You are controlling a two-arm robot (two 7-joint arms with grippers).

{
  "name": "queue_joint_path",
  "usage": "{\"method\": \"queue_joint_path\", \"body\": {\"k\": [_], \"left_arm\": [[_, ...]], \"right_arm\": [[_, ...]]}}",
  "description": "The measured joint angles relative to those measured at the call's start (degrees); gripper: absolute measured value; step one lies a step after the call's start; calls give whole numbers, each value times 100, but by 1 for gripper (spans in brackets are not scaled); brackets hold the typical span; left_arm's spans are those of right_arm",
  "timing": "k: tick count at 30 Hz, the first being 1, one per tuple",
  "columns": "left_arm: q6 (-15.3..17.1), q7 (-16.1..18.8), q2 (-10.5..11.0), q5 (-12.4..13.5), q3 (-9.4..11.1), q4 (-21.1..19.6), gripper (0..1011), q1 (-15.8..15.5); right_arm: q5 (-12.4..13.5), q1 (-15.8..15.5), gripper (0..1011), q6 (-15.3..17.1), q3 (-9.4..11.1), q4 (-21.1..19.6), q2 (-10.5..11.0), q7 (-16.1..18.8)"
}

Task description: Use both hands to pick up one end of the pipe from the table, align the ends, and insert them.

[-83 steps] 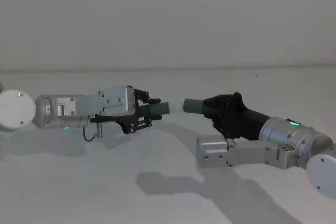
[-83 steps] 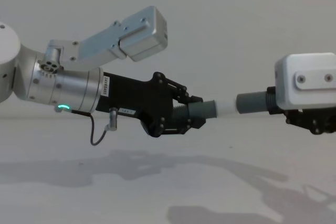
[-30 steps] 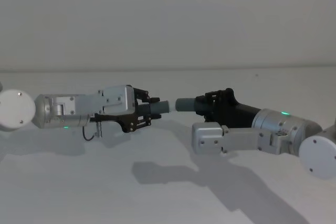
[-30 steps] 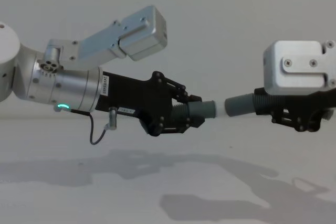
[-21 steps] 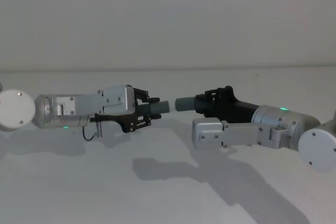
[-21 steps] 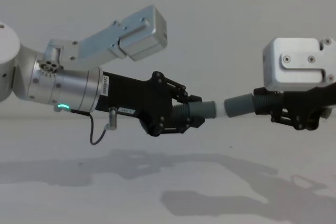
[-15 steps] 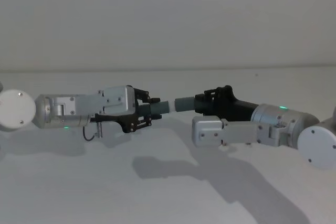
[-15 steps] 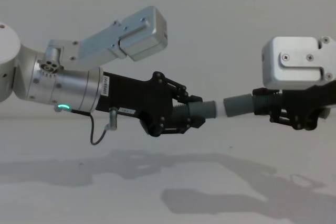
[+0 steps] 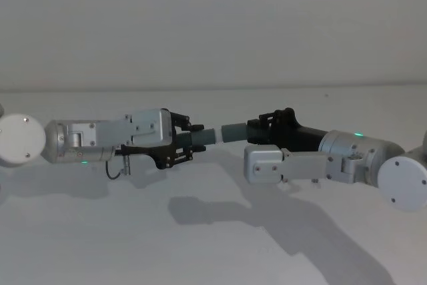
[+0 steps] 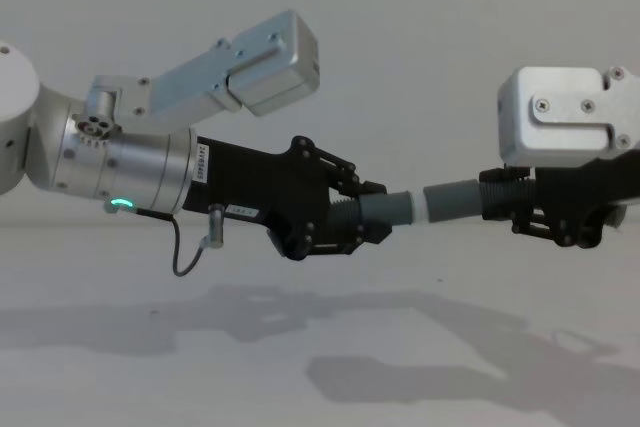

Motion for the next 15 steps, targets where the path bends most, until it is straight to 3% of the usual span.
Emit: {"method": "queue_joint_path", "body": {"k": [15], "left_arm": [[0,1,1,0,0,2,341,0]], "right_arm": [[14,14,253,-9,9,30,-13,27]]}}
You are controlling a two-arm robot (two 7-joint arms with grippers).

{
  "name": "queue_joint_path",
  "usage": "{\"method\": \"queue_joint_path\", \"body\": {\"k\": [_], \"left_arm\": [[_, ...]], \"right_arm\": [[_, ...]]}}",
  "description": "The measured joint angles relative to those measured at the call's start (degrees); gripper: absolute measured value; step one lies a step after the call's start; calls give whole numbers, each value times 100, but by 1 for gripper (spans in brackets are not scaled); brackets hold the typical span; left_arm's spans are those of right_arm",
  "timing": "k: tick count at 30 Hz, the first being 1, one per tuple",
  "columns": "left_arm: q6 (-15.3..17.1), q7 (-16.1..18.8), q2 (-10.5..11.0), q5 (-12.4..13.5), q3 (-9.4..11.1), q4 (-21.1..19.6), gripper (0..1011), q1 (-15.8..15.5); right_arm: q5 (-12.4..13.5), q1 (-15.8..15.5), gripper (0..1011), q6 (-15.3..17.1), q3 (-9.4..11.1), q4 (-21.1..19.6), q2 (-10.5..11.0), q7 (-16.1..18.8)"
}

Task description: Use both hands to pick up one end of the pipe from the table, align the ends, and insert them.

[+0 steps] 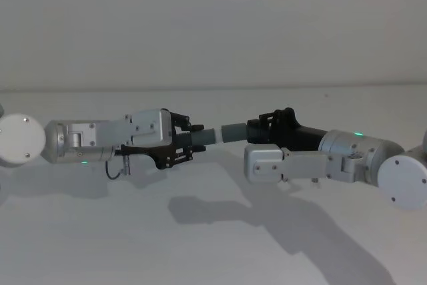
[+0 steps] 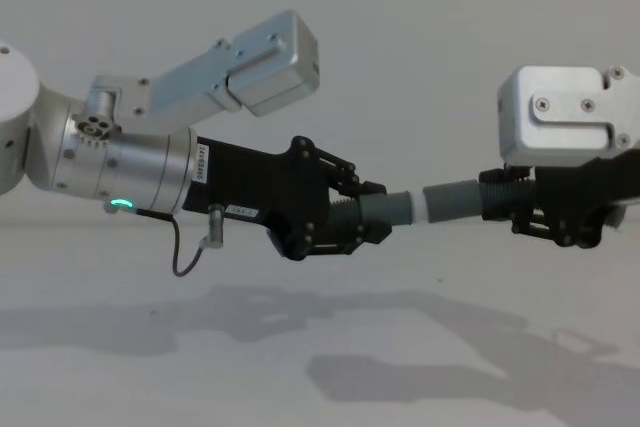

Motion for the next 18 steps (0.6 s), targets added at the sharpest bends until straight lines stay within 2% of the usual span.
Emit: {"method": "queue_joint_path", "body": {"k": [18], "left_arm": [[5,0,1,0,0,1,341,0]], "right_arm": [[3,6,253,0,1,12,-5,9]]}}
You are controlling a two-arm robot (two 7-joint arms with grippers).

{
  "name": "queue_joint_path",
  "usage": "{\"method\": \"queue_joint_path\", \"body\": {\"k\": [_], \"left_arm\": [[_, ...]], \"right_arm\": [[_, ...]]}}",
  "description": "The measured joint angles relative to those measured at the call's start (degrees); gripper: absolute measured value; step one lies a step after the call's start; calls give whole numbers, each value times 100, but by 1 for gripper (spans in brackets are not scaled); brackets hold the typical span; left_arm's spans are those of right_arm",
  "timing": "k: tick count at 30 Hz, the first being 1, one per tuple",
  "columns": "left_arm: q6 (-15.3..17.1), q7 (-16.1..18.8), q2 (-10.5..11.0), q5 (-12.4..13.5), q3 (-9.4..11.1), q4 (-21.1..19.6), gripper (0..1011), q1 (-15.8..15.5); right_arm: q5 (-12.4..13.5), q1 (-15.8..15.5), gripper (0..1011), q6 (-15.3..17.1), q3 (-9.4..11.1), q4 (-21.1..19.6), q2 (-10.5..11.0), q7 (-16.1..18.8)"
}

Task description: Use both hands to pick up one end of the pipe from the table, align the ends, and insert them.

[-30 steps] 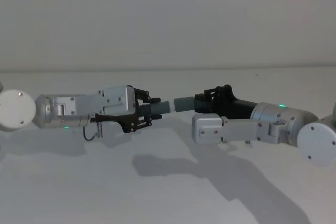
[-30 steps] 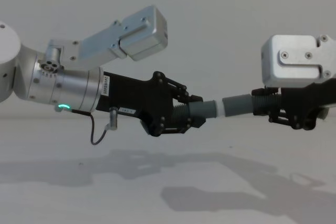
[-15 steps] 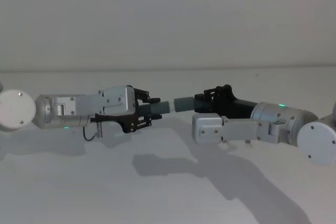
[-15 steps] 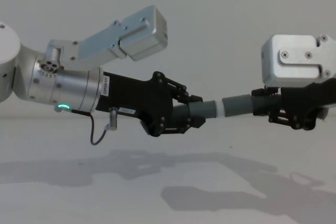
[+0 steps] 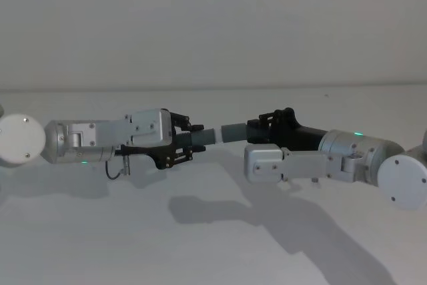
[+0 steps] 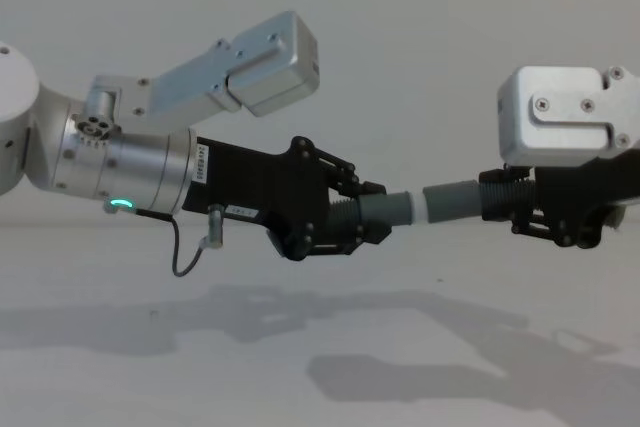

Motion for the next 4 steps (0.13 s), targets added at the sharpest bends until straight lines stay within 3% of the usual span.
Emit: {"method": "queue_joint_path", "body": {"k": [4], "left_arm": [[0,0,0,0,0,0,341,0]], "right_arm": [[0,0,253,0,0,2,0,0]]}}
